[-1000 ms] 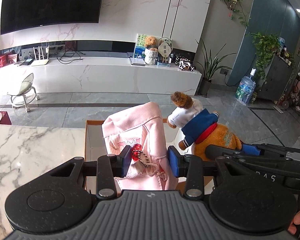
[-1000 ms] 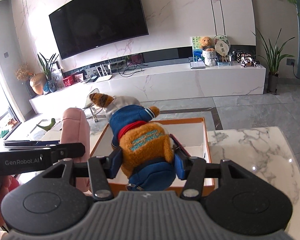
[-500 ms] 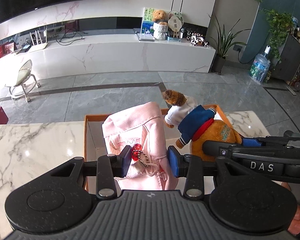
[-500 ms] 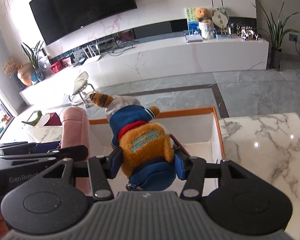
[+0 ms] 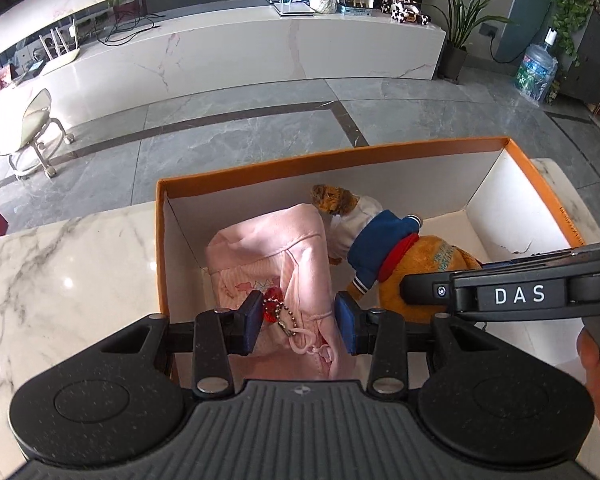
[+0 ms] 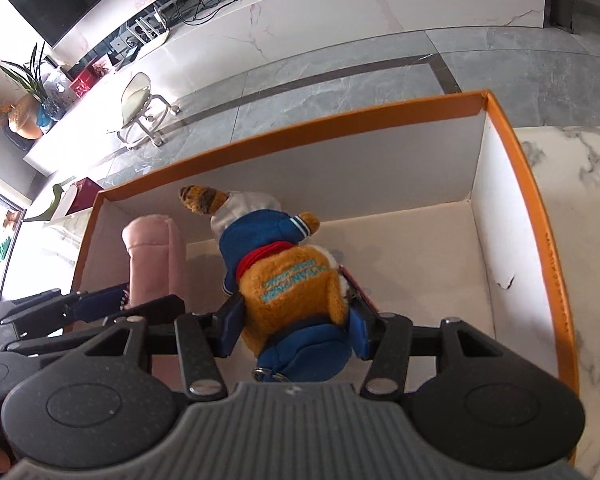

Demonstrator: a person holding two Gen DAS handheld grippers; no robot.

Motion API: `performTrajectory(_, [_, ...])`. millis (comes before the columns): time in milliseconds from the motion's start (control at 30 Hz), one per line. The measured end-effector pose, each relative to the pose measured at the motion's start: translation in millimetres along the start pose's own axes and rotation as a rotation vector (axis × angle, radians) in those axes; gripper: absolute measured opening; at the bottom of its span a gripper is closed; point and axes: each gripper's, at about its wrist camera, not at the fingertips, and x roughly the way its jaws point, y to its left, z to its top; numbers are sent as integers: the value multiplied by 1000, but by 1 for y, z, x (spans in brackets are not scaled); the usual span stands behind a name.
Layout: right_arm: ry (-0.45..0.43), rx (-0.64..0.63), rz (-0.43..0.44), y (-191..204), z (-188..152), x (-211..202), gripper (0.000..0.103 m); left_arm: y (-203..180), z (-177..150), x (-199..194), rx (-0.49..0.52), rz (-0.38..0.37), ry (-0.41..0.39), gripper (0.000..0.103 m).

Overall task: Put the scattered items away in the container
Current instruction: 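Lift and carry the plush doll and pink bag over the orange box with both tools, then lower both items into the box and open both tools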

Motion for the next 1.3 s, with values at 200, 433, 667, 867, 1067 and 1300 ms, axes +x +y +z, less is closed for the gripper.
performTrajectory(200, [24,5,-17,2,2,19,56,-7,-2,1,57,49,5,46])
performTrajectory(433, [55,21,-8,-1,6,29,59,-11,4,1,70,66,11,50])
performTrajectory(667, [61,11,16,-1,5,28,62,-2,11,-2,24,53,-3,58])
performTrajectory(867, [66,0,43,4,5,23,68,6,13,-16,-17,42,-33,61])
performTrajectory(1067, [47,-7,44,12,4,6,74,7,12,-34,-24,47,-56,69])
performTrajectory(1300, [13,-28,17,21,1,-9,71,4,-4,-51,-48,60,-63,69])
